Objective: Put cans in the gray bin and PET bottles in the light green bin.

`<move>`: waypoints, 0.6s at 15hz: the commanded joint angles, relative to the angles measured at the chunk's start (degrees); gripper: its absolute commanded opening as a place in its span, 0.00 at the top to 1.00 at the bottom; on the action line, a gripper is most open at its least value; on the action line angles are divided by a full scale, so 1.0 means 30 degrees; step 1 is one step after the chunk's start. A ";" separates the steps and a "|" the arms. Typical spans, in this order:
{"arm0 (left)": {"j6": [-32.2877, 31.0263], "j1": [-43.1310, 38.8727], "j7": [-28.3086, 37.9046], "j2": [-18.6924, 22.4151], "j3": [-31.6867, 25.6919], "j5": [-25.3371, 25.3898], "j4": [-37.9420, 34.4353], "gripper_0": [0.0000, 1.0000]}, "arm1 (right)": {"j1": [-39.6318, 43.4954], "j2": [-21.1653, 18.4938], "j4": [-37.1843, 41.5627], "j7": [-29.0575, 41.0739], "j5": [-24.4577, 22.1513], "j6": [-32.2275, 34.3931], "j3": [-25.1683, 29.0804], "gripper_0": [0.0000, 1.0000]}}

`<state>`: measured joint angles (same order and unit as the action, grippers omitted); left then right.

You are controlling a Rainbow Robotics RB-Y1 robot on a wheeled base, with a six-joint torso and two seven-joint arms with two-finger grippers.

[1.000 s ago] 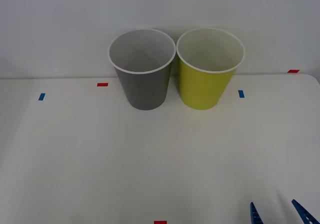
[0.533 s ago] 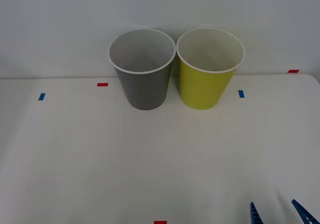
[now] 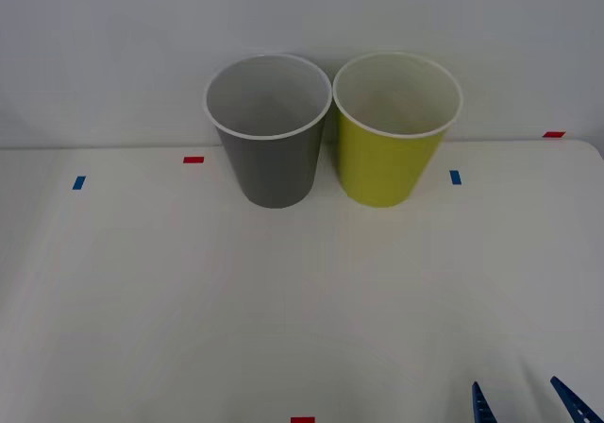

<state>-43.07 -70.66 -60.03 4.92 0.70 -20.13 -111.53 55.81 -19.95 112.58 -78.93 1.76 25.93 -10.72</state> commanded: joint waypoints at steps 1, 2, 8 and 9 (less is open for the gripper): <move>0.0000 0.0000 0.0000 0.0000 0.0000 0.0000 0.0000 0.00 | -0.0001 0.0000 0.0001 0.0001 0.0000 -0.0002 0.0000 0.00; 0.0000 0.0000 0.0000 0.0000 0.0000 0.0000 0.0000 0.00 | -0.0001 0.0000 0.0001 0.0001 0.0000 -0.0002 0.0000 0.00; 0.0000 0.0000 0.0000 0.0000 0.0000 0.0000 0.0000 0.00 | -0.0001 0.0000 0.0001 0.0001 0.0000 -0.0002 0.0000 0.00; 0.0000 0.0000 0.0000 0.0000 0.0000 0.0000 0.0000 0.00 | -0.0001 0.0000 0.0001 0.0001 0.0000 -0.0002 0.0000 0.00</move>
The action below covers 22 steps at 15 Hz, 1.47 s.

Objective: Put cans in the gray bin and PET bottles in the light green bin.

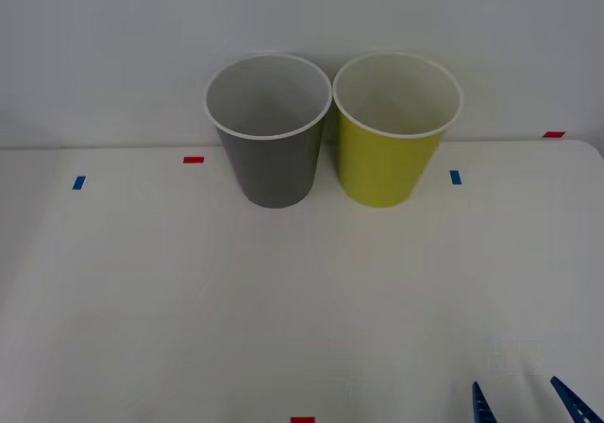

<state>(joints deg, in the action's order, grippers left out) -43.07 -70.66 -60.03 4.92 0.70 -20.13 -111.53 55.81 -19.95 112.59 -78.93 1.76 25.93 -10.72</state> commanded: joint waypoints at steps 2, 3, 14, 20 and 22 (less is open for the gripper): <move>0.0000 0.0000 0.0000 0.0000 0.0000 0.0000 0.0000 0.00 | -0.0001 0.0000 0.0001 0.0001 0.0000 -0.0002 0.0000 0.00; 0.0000 0.0000 0.0000 0.0000 0.0000 0.0000 0.0000 0.00 | -0.0001 0.0000 0.0001 0.0001 0.0000 -0.0002 0.0000 0.00; 0.0000 0.0000 0.0000 0.0000 0.0000 0.0000 0.0000 0.00 | -0.0001 0.0000 0.0001 0.0001 0.0000 -0.0002 0.0000 0.00; 0.0000 0.0000 0.0000 0.0000 0.0000 0.0000 0.0000 0.00 | -0.0001 0.0000 0.0001 0.0001 0.0000 -0.0002 0.0000 0.00; 0.0000 0.0000 0.0000 0.0000 0.0000 0.0000 0.0000 0.00 | -0.0001 0.0000 0.0001 0.0001 0.0000 -0.0002 0.0000 0.00</move>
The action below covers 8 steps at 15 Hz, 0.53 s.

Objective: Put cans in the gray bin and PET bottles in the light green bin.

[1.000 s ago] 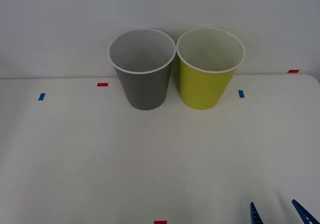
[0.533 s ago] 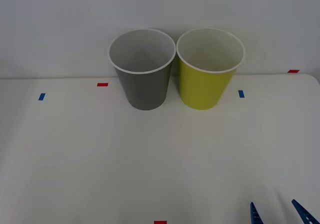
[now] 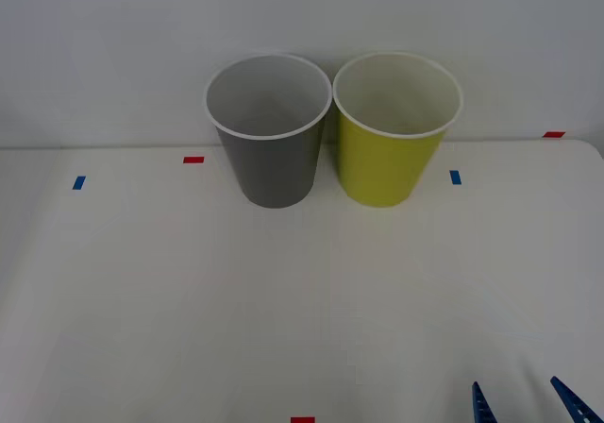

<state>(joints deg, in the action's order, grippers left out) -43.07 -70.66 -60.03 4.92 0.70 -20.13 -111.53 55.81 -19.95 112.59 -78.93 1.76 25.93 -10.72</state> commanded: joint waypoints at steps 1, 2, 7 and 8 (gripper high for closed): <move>0.0000 0.0000 0.0000 0.0000 0.0000 0.0000 0.0000 0.00 | -0.0001 0.0000 0.0000 0.0001 0.0000 -0.0002 0.0000 0.00; 0.0000 0.0000 0.0000 0.0000 0.0000 0.0000 0.0000 0.00 | -0.0001 0.0000 0.0000 0.0001 0.0000 -0.0002 0.0000 0.00; 0.0000 0.0000 0.0000 0.0000 0.0000 0.0000 0.0000 0.00 | -0.0001 0.0000 0.0000 0.0001 0.0000 -0.0002 0.0000 0.00; 0.0000 0.0000 0.0000 0.0000 0.0000 0.0000 0.0000 0.00 | -0.0001 0.0000 0.0000 0.0001 0.0000 -0.0002 0.0000 0.00</move>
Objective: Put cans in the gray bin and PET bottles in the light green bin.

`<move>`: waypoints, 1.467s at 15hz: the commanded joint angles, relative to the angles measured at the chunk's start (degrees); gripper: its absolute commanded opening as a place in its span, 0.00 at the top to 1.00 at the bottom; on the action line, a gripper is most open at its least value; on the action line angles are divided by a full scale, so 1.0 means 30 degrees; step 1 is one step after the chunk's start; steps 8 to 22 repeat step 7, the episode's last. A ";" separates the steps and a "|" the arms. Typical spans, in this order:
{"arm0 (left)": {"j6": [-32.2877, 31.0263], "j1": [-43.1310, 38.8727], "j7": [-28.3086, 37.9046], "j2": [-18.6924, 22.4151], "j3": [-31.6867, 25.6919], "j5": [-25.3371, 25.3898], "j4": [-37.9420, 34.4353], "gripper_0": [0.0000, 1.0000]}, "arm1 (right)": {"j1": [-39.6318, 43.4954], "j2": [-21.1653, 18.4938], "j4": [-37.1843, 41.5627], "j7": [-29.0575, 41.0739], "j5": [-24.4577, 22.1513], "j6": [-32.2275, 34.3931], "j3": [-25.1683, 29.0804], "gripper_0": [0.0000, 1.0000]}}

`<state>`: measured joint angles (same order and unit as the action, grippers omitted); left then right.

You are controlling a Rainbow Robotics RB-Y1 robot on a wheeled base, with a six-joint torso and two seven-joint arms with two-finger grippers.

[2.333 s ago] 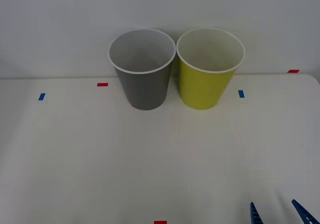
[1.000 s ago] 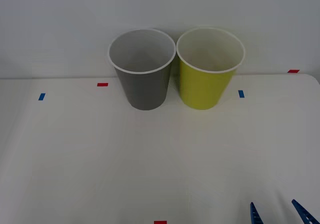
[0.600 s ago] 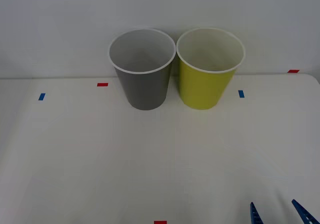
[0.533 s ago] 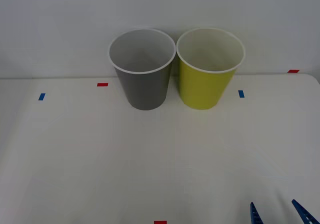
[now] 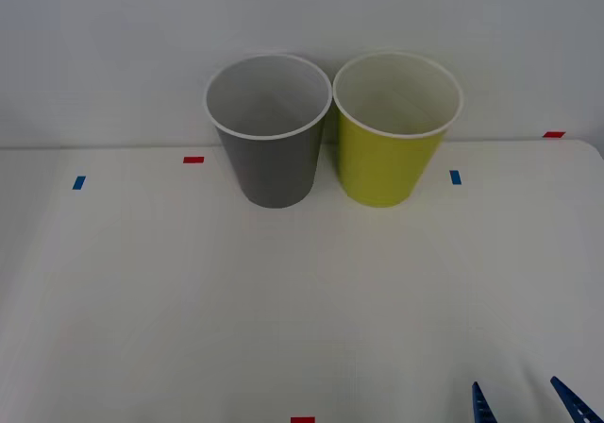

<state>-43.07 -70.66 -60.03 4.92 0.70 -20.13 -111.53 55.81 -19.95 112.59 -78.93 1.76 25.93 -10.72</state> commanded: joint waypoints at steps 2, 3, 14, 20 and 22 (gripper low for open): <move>0.0000 0.0000 0.0000 0.0000 0.0000 0.0000 0.0000 0.00 | -0.0001 0.0000 0.0000 0.0001 0.0000 -0.0001 0.0000 0.00; 0.0000 0.0000 0.0000 0.0000 0.0000 0.0000 0.0000 0.00 | -0.0001 0.0000 0.0000 0.0001 0.0000 -0.0001 0.0000 0.00; 0.0000 0.0000 0.0000 0.0000 0.0000 0.0000 0.0000 0.00 | -0.0001 0.0000 0.0000 0.0001 0.0000 -0.0001 0.0000 0.00; 0.0000 0.0000 0.0000 0.0000 0.0000 0.0000 0.0000 0.00 | -0.0001 0.0000 0.0000 0.0001 0.0000 -0.0001 0.0000 0.00; 0.0000 0.0000 0.0000 0.0000 0.0000 0.0000 0.0000 0.00 | -0.0001 0.0000 0.0000 0.0001 0.0000 -0.0001 0.0000 0.00</move>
